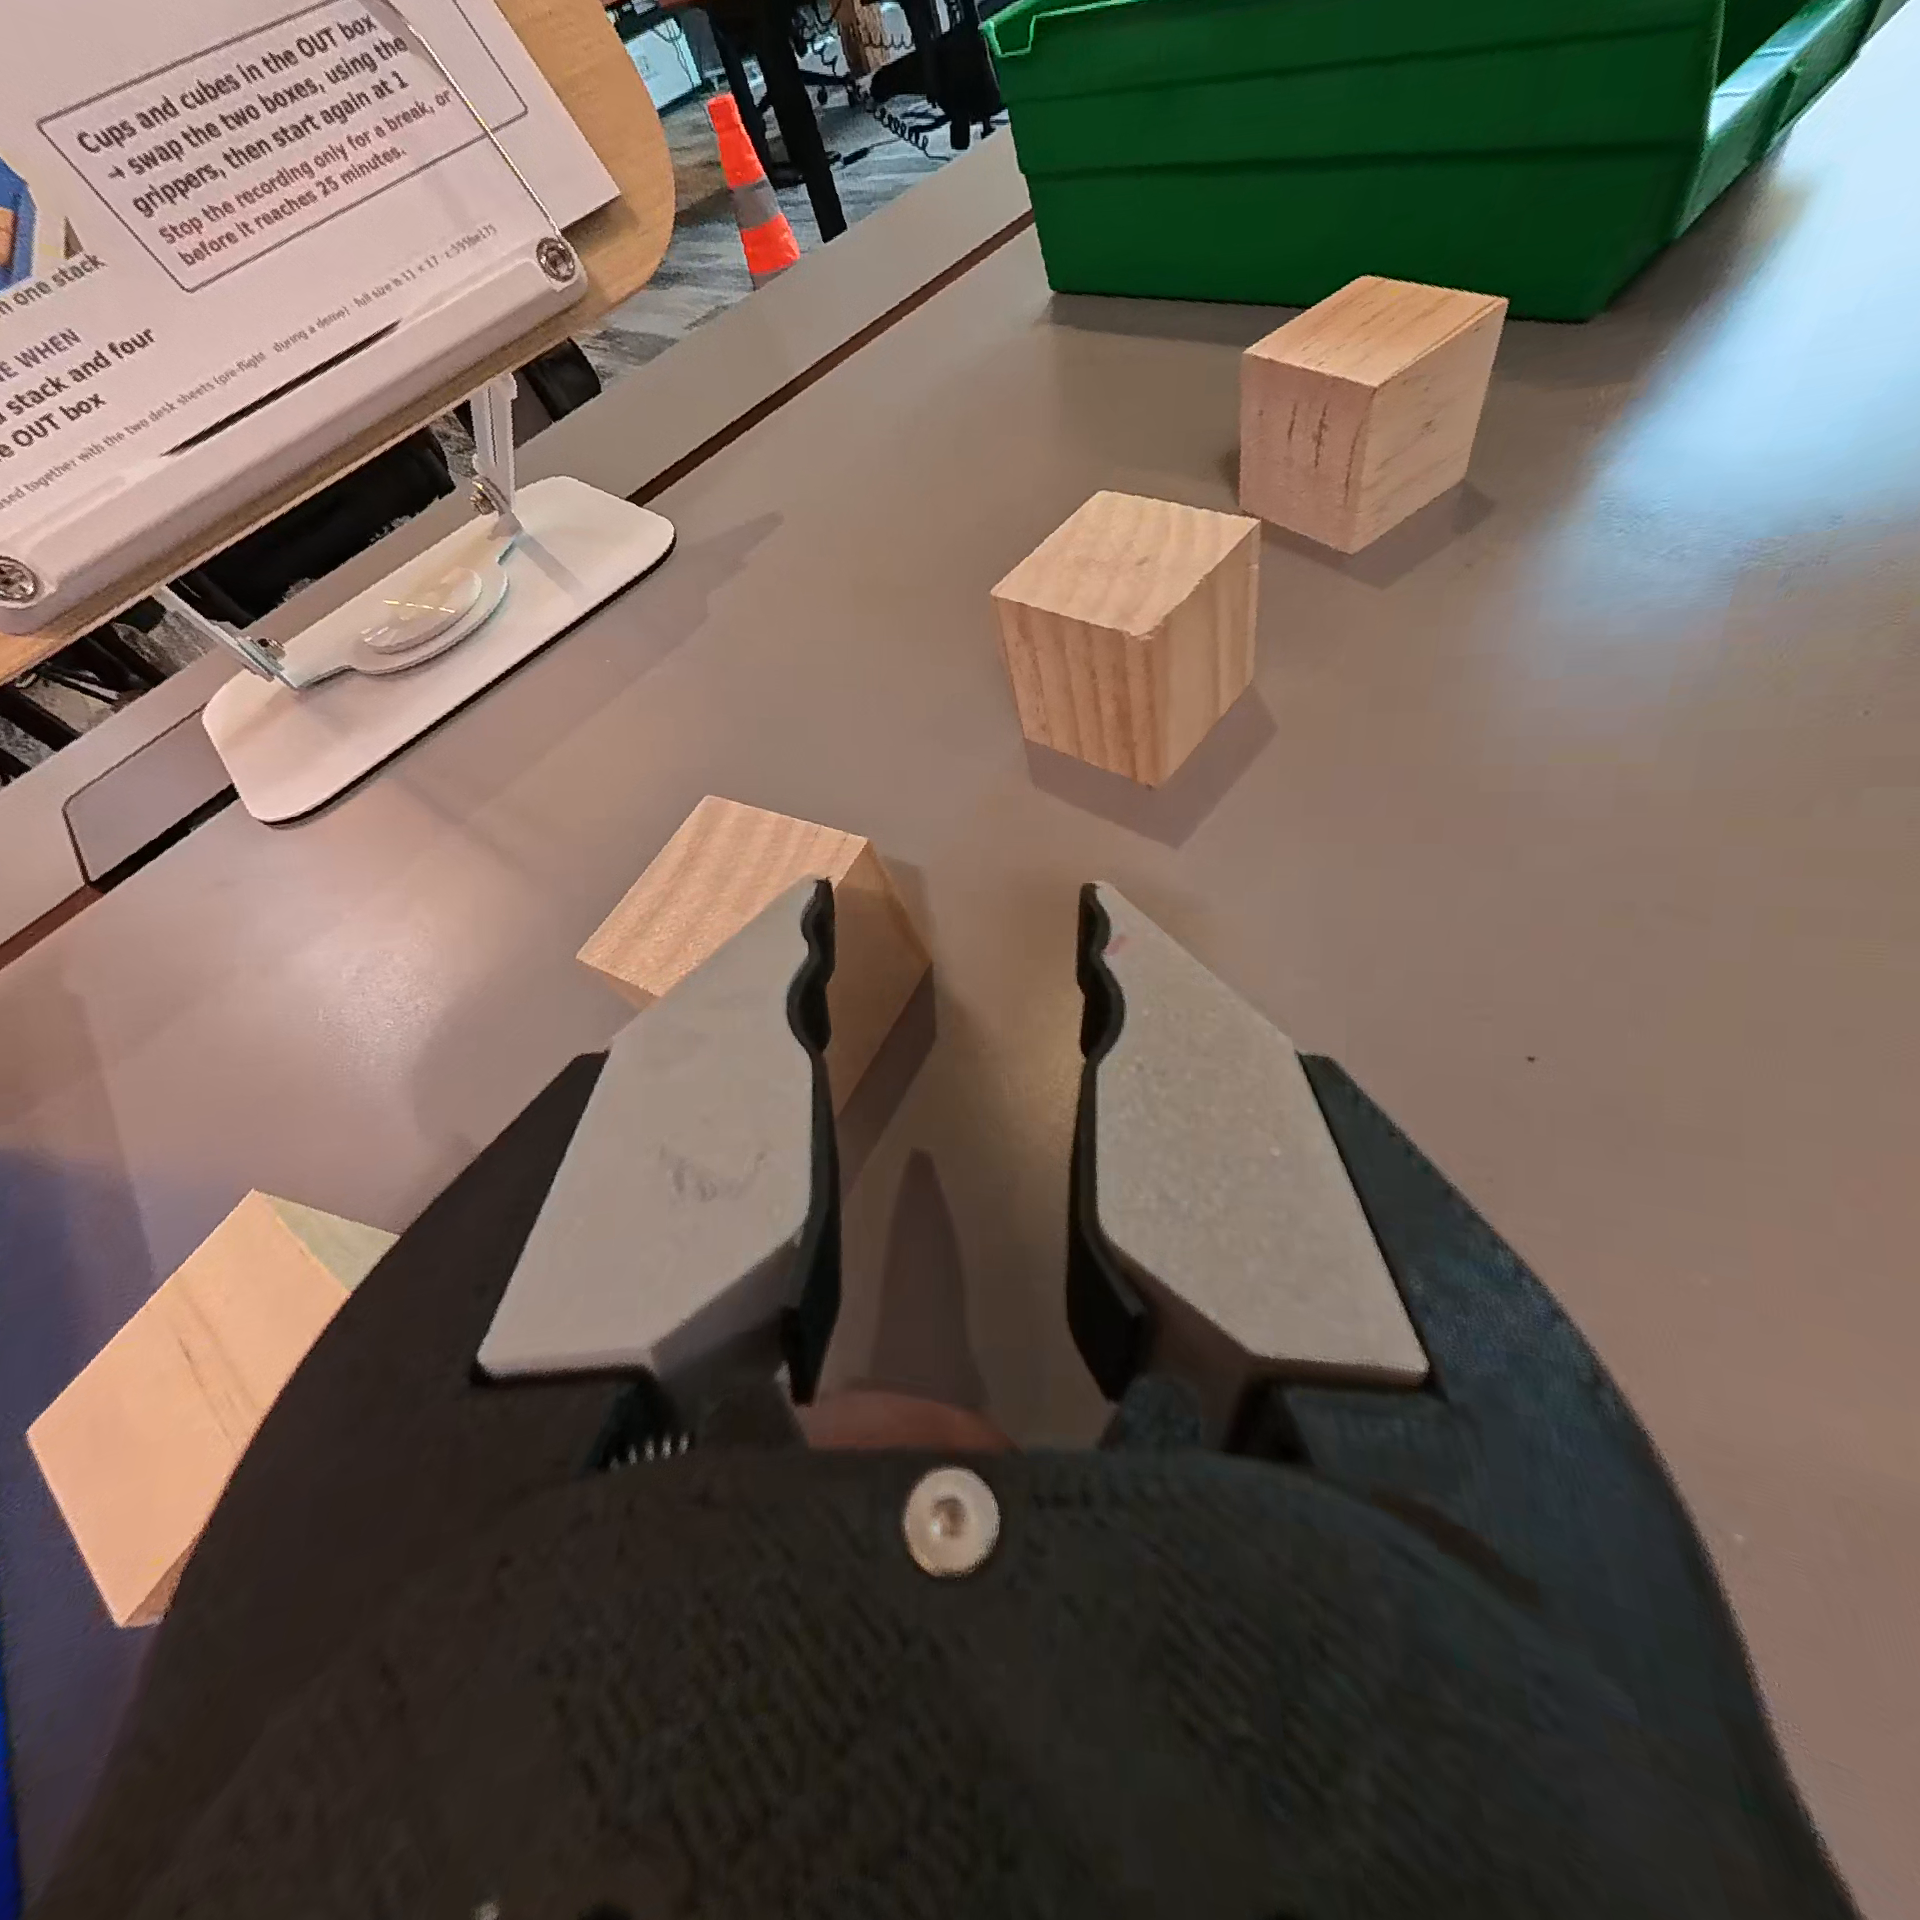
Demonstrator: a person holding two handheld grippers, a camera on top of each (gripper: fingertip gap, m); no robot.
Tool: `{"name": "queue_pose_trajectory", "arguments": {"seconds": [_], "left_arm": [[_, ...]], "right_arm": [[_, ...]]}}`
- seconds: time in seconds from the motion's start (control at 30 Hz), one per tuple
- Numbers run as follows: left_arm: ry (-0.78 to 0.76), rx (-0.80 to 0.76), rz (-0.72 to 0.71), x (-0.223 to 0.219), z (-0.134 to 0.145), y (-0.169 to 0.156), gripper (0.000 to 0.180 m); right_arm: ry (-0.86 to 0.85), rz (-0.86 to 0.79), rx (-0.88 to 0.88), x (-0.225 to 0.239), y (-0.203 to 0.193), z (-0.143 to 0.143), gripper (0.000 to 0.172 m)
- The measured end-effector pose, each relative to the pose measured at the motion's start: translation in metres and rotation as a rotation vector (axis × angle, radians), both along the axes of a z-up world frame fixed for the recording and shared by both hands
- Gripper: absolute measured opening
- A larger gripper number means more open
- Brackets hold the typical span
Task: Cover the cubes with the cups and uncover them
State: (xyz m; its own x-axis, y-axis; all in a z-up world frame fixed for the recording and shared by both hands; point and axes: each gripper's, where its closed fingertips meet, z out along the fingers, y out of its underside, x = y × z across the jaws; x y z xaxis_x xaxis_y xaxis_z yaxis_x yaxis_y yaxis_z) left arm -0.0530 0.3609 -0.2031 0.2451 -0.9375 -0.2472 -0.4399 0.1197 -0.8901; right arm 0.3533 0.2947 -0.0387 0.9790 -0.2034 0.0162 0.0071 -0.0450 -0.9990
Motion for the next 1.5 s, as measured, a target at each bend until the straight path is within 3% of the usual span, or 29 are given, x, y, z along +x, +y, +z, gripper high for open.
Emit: {"name": "queue_pose_trajectory", "arguments": {"seconds": [0.2,0.37,0.4,0.57,0.77,1.0,1.13,1.23,1.33,1.43,1.5], "left_arm": [[0.019,0.000,-0.013,0.002,-0.004,-0.003,0.045],[0.021,0.008,-0.025,0.004,-0.004,-0.007,0.045],[0.020,0.010,-0.024,0.003,-0.004,-0.007,0.045],[0.009,0.001,-0.016,0.002,-0.002,-0.005,0.045],[0.026,-0.001,-0.008,0.001,-0.007,-0.002,0.045],[0.019,-0.010,-0.002,0.000,-0.006,-0.001,0.046],[0.024,-0.005,-0.005,0.001,-0.006,-0.001,0.046],[0.027,-0.006,-0.002,0.001,-0.007,-0.001,0.046],[0.024,-0.009,0.002,0.001,-0.007,0.000,0.046],[0.019,-0.006,0.008,0.000,-0.006,0.001,0.045],[0.013,-0.002,0.011,0.000,-0.005,0.001,0.045]], "right_arm": [[0.037,-0.118,-0.048,0.066,0.052,-0.068,0.093],[0.036,-0.231,-0.286,0.088,0.072,-0.146,0.096],[0.008,-0.276,-0.314,0.092,0.072,-0.148,0.093],[-0.030,-0.305,-0.313,0.087,0.071,-0.148,0.093],[0.058,-0.300,-0.332,0.084,0.066,-0.151,0.100],[0.118,-0.171,-0.282,0.063,0.052,-0.124,0.124],[0.062,-0.116,-0.142,0.046,0.021,-0.075,0.116],[-0.006,-0.021,-0.052,0.010,-0.003,-0.032,0.115],[-0.054,0.194,-0.064,-0.057,-0.017,-0.006,0.116],[-0.135,0.450,-0.189,-0.135,-0.023,-0.015,0.109],[-0.230,0.596,-0.319,-0.179,-0.025,-0.040,0.108]]}}
